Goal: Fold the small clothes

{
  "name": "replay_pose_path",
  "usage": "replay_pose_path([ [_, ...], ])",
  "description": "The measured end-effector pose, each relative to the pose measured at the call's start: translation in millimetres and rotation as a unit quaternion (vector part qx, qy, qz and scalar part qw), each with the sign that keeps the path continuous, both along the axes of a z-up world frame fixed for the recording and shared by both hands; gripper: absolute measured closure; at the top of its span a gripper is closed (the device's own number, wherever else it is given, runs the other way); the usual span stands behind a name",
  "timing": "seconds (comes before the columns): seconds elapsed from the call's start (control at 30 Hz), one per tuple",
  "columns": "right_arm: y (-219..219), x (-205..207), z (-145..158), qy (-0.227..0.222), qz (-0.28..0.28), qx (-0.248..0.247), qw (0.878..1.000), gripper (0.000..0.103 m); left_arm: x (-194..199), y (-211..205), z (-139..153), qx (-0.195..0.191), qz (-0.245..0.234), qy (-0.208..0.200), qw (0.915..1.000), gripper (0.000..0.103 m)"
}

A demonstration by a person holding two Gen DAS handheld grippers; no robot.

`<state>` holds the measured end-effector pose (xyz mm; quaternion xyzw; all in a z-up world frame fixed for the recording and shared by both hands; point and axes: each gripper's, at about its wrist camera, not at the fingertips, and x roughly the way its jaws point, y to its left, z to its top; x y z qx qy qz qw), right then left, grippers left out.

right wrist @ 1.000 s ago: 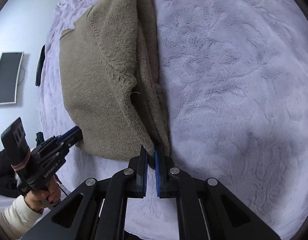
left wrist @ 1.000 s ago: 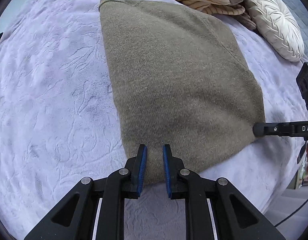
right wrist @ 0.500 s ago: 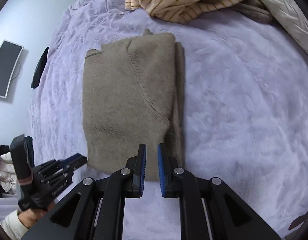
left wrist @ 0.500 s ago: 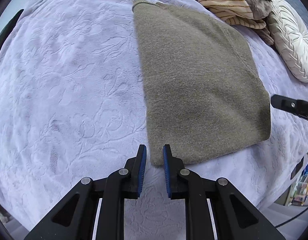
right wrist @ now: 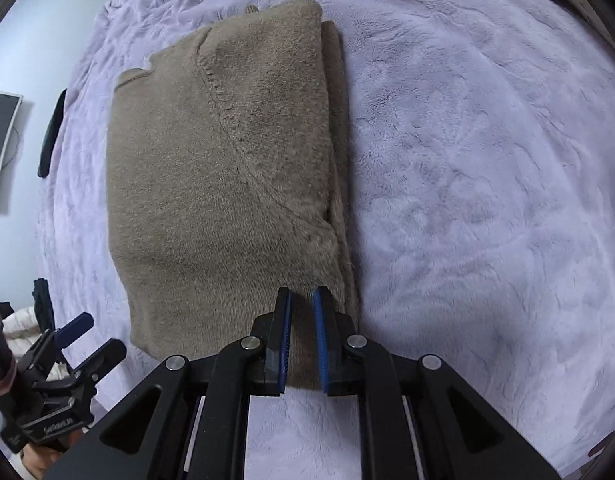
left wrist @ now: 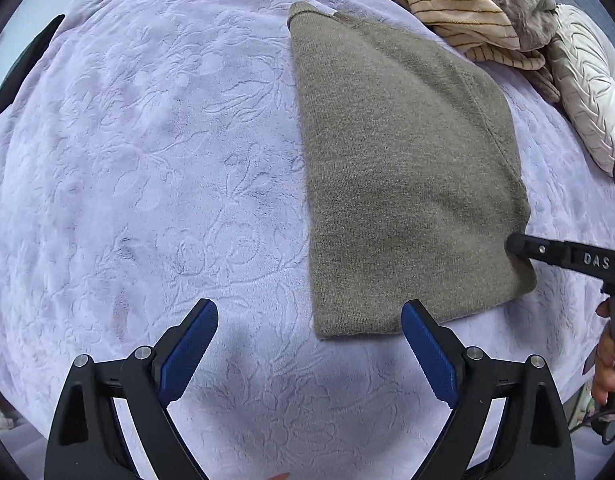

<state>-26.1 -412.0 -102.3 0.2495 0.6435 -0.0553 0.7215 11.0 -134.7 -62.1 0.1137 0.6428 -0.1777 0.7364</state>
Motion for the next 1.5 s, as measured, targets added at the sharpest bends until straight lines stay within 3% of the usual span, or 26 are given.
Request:
replay_pose_path([
  [0.1,-0.1,-7.5,3.2,0.006,0.003,0.003,1.0,0.09,0.4,-2.3,-2.5,0.007,-0.007,0.003,0.9999,0.01],
  [0.2,-2.0,-15.7,8.1,0.005,-0.001,0.009,1.0,0.083,-1.0,-4.0,-3.2,0.005,-0.014,0.006,0.9999,0.01],
  [0.23,-2.4,-17.4,9.1,0.004,-0.003,0.01,1.0,0.076,-1.5,-5.6,-3.6,0.003,-0.017,0.008,0.9998,0.01],
  [0.33,-0.8,-23.3,15.8,0.008,0.0,-0.012,1.0,0.039,-4.4,-8.9,-3.1,0.0,-0.023,0.009,0.9997,0.01],
  [1.13,-9.1,-30.5,12.3,0.028,-0.008,0.002,1.0,0.038,-1.4,-21.5,-11.0,-0.009,-0.011,0.023,0.9996,0.01],
  [1.27,-10.7,-26.0,10.9,0.031,-0.007,0.001,1.0,0.038,7.3,-17.9,-11.9,-0.025,-0.002,0.029,0.9993,0.01],
  [1.5,-18.0,-11.7,17.0,0.006,-0.002,0.02,1.0,0.038,35.7,-4.7,-6.4,-0.088,0.021,0.04,0.9951,0.01],
])
